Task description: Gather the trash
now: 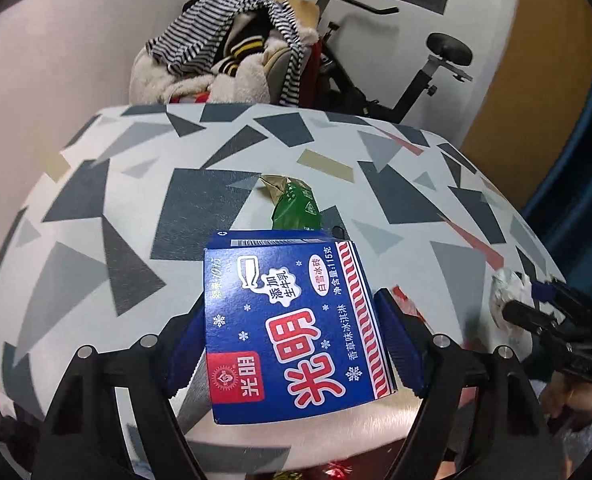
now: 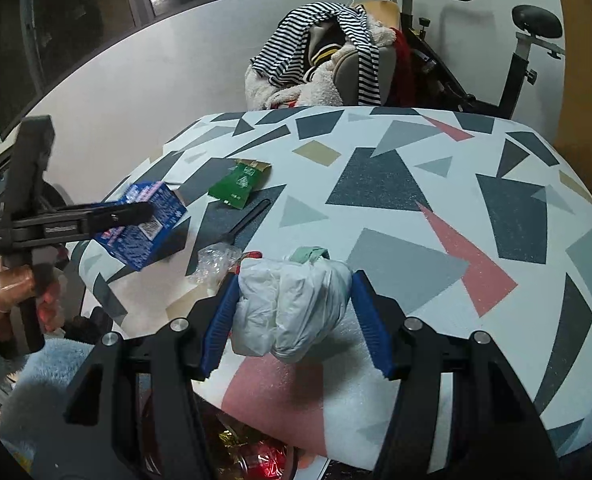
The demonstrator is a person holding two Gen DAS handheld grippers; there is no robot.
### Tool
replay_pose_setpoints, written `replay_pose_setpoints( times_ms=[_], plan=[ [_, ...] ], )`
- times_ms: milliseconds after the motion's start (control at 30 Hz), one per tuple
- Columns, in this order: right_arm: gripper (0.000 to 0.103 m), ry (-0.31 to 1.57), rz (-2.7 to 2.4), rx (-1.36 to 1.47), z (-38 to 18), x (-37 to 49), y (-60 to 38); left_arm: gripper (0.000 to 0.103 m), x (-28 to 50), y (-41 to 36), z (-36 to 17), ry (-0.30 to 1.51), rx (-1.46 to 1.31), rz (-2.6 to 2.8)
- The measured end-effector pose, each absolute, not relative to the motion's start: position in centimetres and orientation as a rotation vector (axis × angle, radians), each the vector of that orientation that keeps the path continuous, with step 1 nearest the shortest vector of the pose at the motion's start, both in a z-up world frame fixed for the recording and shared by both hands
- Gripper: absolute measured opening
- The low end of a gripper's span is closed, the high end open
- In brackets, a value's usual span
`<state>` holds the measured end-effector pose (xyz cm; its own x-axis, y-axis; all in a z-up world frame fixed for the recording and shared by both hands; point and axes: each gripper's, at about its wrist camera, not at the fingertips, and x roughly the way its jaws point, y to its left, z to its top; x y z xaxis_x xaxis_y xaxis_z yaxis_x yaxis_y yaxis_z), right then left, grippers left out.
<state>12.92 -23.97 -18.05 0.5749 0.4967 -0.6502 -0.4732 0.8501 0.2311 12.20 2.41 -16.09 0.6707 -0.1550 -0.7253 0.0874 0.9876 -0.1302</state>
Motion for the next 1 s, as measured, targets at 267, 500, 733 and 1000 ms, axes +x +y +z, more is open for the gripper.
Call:
replay_pose_setpoints(
  times_ms=[267,500,733,1000],
  plan=[
    [0.058,0.761,0.590,0.010,-17.3,11.0,-23.4,0.077,7.9,2.5,-15.4,0.799,-0.057,-0.150],
    [0.058,0.750,0.617,-0.018,-17.1,8.7,-22.9,0.077,3.5,1.7,-14.4,0.751,-0.039,-0.167],
    [0.058,0.755,0.659,-0.056,-17.8,5.8,-21.8,0.078,-0.3,0.9,-14.6,0.725,-0.028,-0.184],
    [0.058,0.776,0.700,-0.087,-20.1,2.7,-20.2,0.078,-3.2,1.3,-15.4,0.723,-0.043,-0.180]
  ],
)
